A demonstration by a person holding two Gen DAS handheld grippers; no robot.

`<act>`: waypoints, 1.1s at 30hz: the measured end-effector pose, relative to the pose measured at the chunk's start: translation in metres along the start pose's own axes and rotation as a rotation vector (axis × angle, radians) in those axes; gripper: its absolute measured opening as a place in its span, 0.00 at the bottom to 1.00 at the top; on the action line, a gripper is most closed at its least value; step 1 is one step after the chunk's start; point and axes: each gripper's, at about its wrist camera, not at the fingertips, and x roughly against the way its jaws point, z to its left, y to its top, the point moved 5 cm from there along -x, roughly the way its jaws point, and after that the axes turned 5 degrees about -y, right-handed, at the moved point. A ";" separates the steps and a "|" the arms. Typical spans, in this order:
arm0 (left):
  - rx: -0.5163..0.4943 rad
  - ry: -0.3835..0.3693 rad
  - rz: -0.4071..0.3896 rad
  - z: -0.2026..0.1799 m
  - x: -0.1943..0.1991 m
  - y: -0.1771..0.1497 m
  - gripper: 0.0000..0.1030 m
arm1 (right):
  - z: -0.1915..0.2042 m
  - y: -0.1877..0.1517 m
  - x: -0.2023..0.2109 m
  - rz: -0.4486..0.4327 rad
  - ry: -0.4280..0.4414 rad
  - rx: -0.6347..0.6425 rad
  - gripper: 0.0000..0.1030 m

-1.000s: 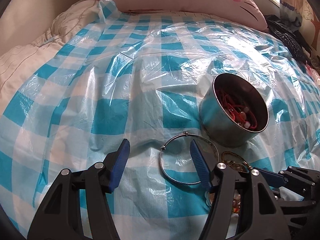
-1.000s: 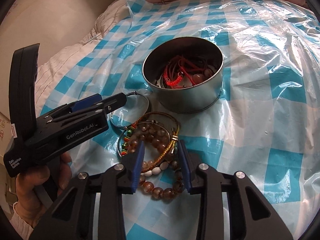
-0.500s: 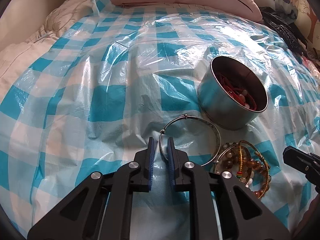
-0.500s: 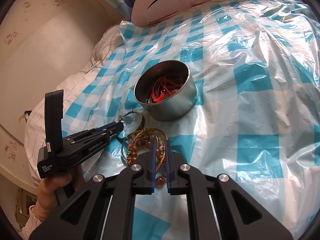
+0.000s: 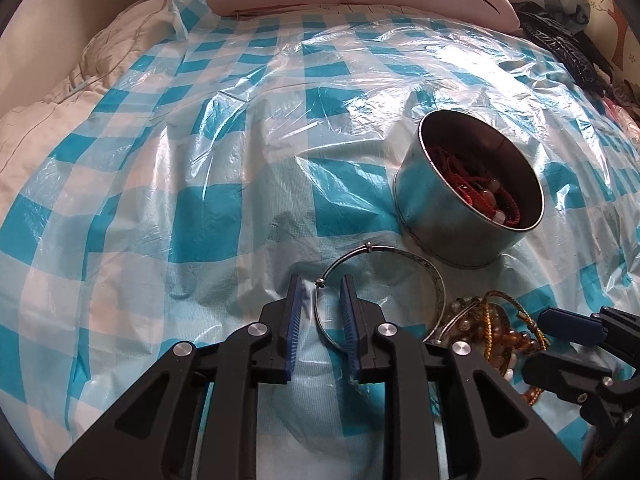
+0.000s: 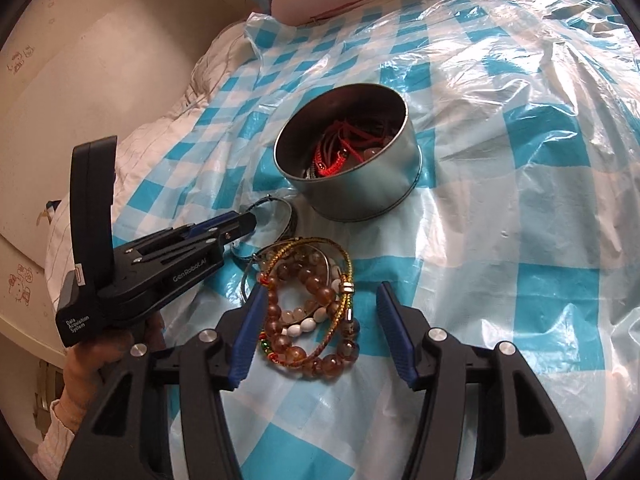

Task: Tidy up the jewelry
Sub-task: 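Close the left gripper on the thin silver wire bangle, then grasp the gold cord bracelet with the right gripper while the left gripper holds the bangle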

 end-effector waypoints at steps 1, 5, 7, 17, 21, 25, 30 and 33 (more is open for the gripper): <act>0.003 -0.002 0.001 0.000 -0.002 0.001 0.18 | -0.001 0.001 -0.003 0.002 -0.003 0.003 0.46; -0.011 0.000 -0.010 0.000 0.002 -0.002 0.06 | -0.005 0.004 -0.009 0.007 0.038 -0.026 0.20; -0.004 -0.006 -0.019 0.001 0.009 -0.003 0.05 | -0.007 0.003 -0.003 -0.012 0.042 -0.028 0.09; 0.088 -0.102 -0.093 -0.003 0.054 -0.022 0.05 | -0.017 -0.003 0.050 -0.162 0.165 -0.155 0.08; 0.088 -0.100 -0.123 -0.009 0.068 -0.028 0.05 | -0.014 -0.010 0.066 -0.210 0.167 -0.147 0.08; 0.087 -0.110 -0.148 -0.015 0.081 -0.032 0.05 | -0.004 -0.010 0.083 -0.289 0.171 -0.106 0.08; 0.076 -0.124 -0.157 -0.022 0.091 -0.036 0.05 | 0.000 -0.010 0.093 -0.316 0.168 -0.074 0.08; 0.075 -0.122 -0.146 -0.021 0.089 -0.037 0.05 | -0.005 -0.012 0.087 -0.287 0.127 -0.084 0.08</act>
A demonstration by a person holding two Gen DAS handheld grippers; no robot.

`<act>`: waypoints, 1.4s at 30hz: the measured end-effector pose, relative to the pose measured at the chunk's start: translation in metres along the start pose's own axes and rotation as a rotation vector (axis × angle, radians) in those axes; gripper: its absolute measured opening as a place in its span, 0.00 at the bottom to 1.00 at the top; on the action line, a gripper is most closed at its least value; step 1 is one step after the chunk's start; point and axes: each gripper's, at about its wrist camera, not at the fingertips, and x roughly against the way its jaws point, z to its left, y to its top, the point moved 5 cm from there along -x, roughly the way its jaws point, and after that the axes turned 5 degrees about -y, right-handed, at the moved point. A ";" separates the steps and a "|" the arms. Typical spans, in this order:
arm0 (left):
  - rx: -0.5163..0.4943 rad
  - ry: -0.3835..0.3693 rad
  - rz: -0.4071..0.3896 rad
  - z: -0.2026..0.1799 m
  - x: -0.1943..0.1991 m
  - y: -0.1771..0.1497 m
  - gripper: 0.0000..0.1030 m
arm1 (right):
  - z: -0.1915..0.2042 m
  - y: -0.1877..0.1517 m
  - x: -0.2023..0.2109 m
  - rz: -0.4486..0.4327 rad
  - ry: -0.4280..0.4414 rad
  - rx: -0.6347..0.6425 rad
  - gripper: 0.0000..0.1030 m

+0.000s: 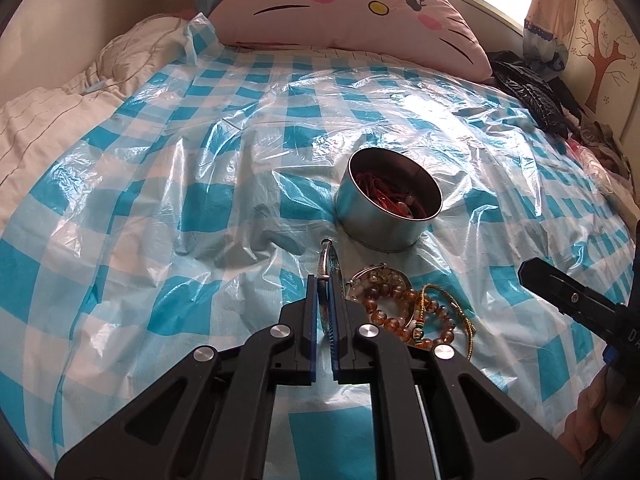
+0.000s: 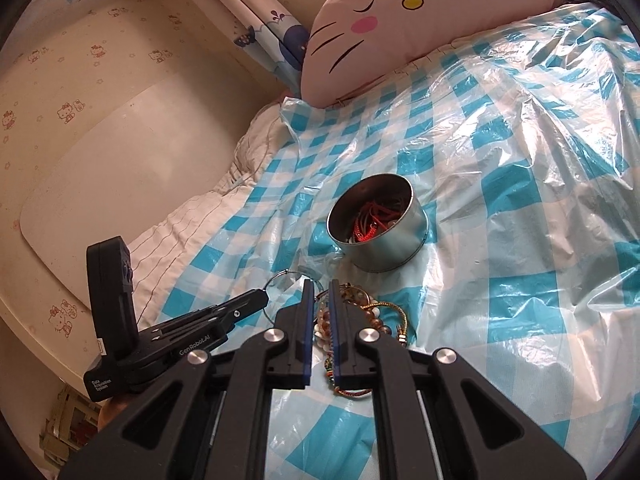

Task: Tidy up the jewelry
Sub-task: 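Grasp the gold cord bracelet with the right gripper while the left gripper holds the bangle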

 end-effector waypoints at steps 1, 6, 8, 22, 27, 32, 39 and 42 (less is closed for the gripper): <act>0.001 0.004 0.008 0.003 -0.002 0.000 0.05 | -0.004 -0.002 -0.005 0.027 -0.017 -0.014 0.11; 0.016 0.024 0.047 0.022 -0.012 0.001 0.05 | -0.017 -0.012 -0.025 0.120 -0.109 -0.035 0.53; 0.013 0.032 0.058 0.028 -0.018 0.003 0.05 | -0.019 -0.017 -0.035 0.161 -0.144 -0.022 0.53; -0.057 0.119 0.141 0.027 -0.058 -0.003 0.40 | -0.004 -0.022 -0.037 0.164 -0.249 0.140 0.36; -0.059 0.103 0.142 0.024 -0.058 -0.004 0.37 | -0.006 -0.039 -0.062 0.308 -0.289 0.169 0.38; -0.059 0.093 0.119 0.024 -0.050 -0.002 0.11 | -0.003 -0.038 -0.055 0.286 -0.209 0.135 0.05; 0.010 0.022 0.071 0.029 -0.030 0.000 0.07 | -0.002 -0.023 -0.030 0.172 -0.066 0.042 0.04; 0.025 0.002 0.057 0.028 -0.023 0.001 0.06 | 0.012 -0.020 -0.023 0.143 -0.017 0.093 0.04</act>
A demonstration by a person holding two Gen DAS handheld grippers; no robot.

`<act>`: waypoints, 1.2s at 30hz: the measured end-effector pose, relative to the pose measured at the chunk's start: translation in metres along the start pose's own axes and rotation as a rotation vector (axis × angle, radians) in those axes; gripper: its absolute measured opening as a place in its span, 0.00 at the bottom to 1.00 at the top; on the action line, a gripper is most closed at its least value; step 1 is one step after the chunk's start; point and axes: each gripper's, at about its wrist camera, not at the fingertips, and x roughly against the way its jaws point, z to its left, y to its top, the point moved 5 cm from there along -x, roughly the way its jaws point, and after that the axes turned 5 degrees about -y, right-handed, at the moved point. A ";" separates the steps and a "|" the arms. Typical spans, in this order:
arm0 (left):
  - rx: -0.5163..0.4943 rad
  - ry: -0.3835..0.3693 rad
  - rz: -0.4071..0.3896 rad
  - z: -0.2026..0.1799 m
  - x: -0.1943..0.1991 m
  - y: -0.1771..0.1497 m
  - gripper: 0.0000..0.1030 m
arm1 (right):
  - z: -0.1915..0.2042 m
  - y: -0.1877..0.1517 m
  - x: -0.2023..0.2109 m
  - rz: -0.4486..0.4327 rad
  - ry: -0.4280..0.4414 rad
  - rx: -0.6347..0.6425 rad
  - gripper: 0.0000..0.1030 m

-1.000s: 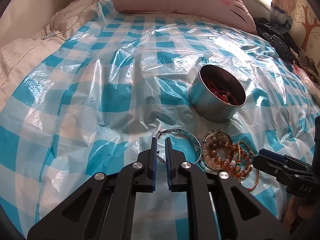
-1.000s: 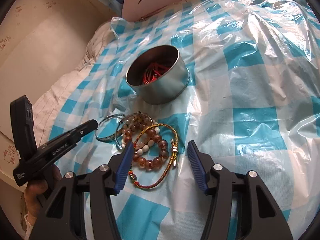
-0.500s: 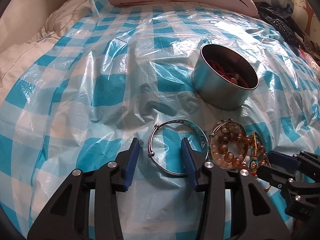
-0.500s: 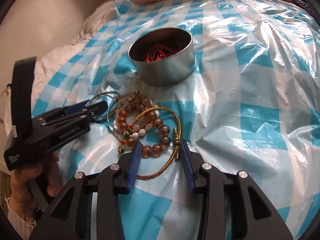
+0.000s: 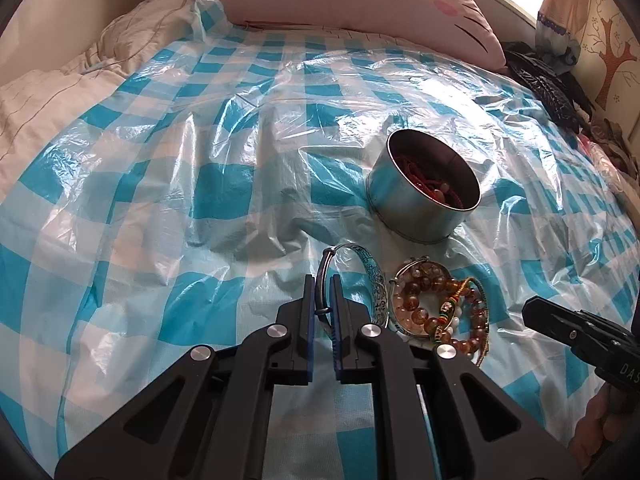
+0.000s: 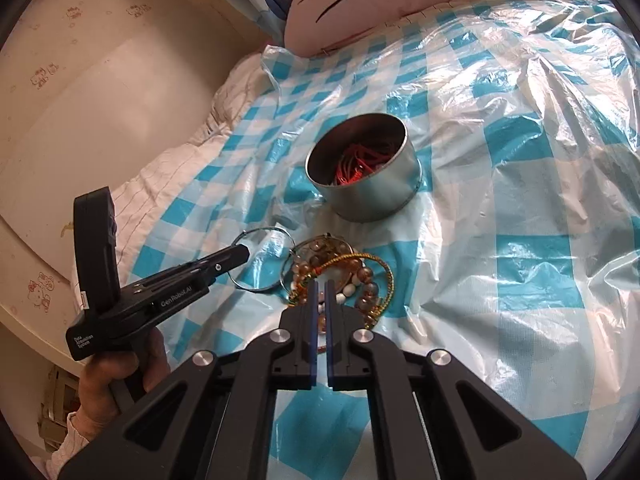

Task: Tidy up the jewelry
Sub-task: 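Grasp the gold cord bracelet with the right gripper while the left gripper holds the bangle, then lift the bangle with the left gripper while the right gripper carries the gold cord bracelet over the tin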

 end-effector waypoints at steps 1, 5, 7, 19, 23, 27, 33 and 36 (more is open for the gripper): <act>0.001 -0.002 0.000 0.000 0.001 0.000 0.06 | 0.007 -0.002 -0.004 0.019 -0.017 0.039 0.04; -0.002 -0.004 0.009 -0.001 -0.001 0.000 0.07 | 0.029 -0.013 -0.032 0.119 -0.090 0.161 0.46; -0.005 -0.005 0.009 -0.002 -0.002 -0.001 0.07 | 0.039 -0.014 -0.037 0.120 -0.108 0.218 0.46; -0.014 -0.011 0.008 -0.008 -0.003 -0.001 0.07 | 0.020 -0.001 -0.067 0.145 -0.098 0.120 0.15; -0.014 -0.012 0.008 -0.008 -0.003 -0.001 0.07 | 0.005 0.007 -0.050 0.090 0.008 -0.020 0.09; -0.014 -0.025 0.000 -0.011 -0.002 -0.001 0.07 | 0.000 0.014 -0.026 0.005 0.135 -0.128 0.09; -0.017 -0.046 -0.027 -0.015 0.011 0.003 0.07 | -0.001 0.022 0.000 -0.084 0.241 -0.189 0.09; -0.025 -0.050 -0.042 -0.018 0.020 0.007 0.07 | -0.005 0.023 0.004 -0.098 0.250 -0.199 0.09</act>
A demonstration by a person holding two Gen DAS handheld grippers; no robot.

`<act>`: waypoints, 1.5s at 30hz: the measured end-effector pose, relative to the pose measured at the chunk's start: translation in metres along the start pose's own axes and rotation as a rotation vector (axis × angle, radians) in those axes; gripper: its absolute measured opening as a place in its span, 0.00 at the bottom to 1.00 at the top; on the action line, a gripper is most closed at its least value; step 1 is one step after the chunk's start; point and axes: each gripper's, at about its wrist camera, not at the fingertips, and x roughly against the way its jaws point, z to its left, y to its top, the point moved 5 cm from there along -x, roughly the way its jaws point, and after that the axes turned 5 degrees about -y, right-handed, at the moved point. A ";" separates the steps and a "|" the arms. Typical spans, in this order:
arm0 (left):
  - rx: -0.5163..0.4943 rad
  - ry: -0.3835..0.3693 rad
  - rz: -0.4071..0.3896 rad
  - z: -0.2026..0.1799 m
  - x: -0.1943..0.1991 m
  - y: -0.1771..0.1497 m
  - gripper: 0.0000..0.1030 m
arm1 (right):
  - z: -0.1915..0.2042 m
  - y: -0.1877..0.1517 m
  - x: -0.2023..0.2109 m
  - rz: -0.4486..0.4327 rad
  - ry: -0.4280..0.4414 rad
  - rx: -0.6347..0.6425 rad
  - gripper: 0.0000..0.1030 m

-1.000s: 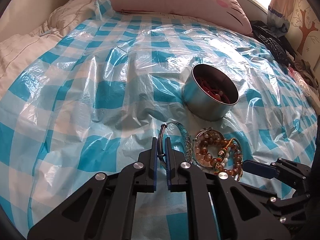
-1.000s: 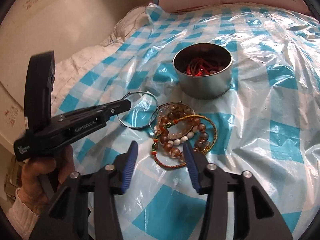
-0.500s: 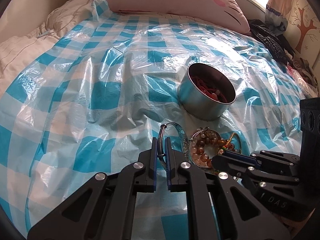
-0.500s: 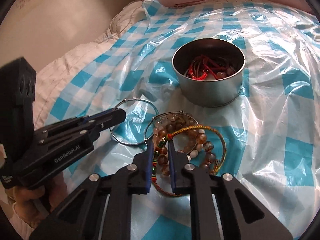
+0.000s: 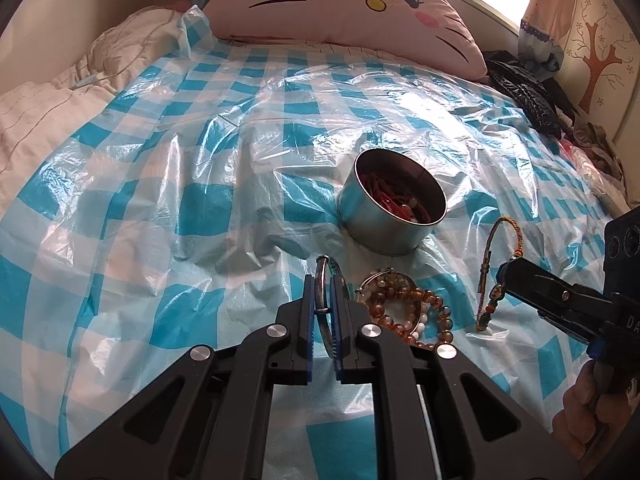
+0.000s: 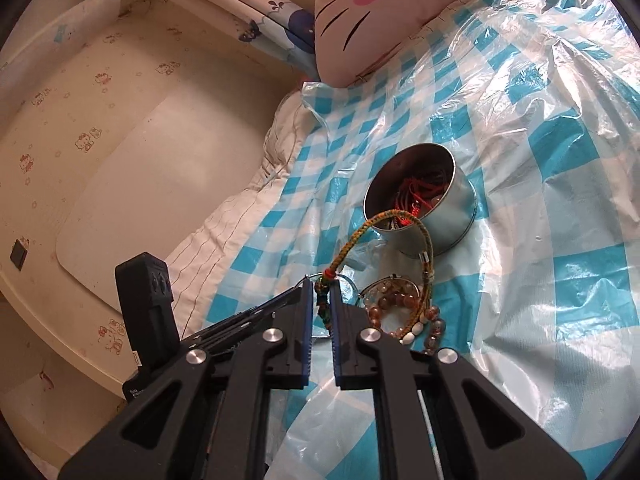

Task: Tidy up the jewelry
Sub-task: 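Lift the bangle with the left gripper while the right gripper carries the gold cord bracelet over the tin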

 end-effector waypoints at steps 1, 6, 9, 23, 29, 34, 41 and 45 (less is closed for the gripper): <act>-0.003 -0.002 -0.005 -0.001 0.003 0.002 0.07 | 0.000 0.001 0.001 -0.006 0.004 -0.001 0.09; -0.021 -0.008 -0.026 -0.009 0.014 0.009 0.07 | 0.000 0.002 0.003 -0.016 0.011 0.005 0.09; -0.032 -0.014 -0.035 -0.014 0.019 0.013 0.07 | 0.000 0.003 0.006 -0.028 0.016 0.005 0.09; -0.096 -0.012 -0.050 -0.042 0.017 0.026 0.07 | 0.002 0.011 0.016 -0.077 0.008 0.041 0.09; -0.111 -0.020 -0.057 -0.053 0.014 0.032 0.07 | 0.000 0.015 0.020 -0.095 0.000 0.047 0.09; -0.122 -0.029 -0.068 -0.061 0.013 0.040 0.07 | -0.003 0.020 0.021 -0.108 -0.006 0.050 0.09; -0.125 -0.046 -0.086 -0.070 0.011 0.052 0.07 | -0.003 0.028 0.019 -0.112 -0.007 0.057 0.09; -0.124 -0.056 -0.092 -0.073 0.008 0.059 0.07 | -0.003 0.031 0.018 -0.111 -0.008 0.063 0.09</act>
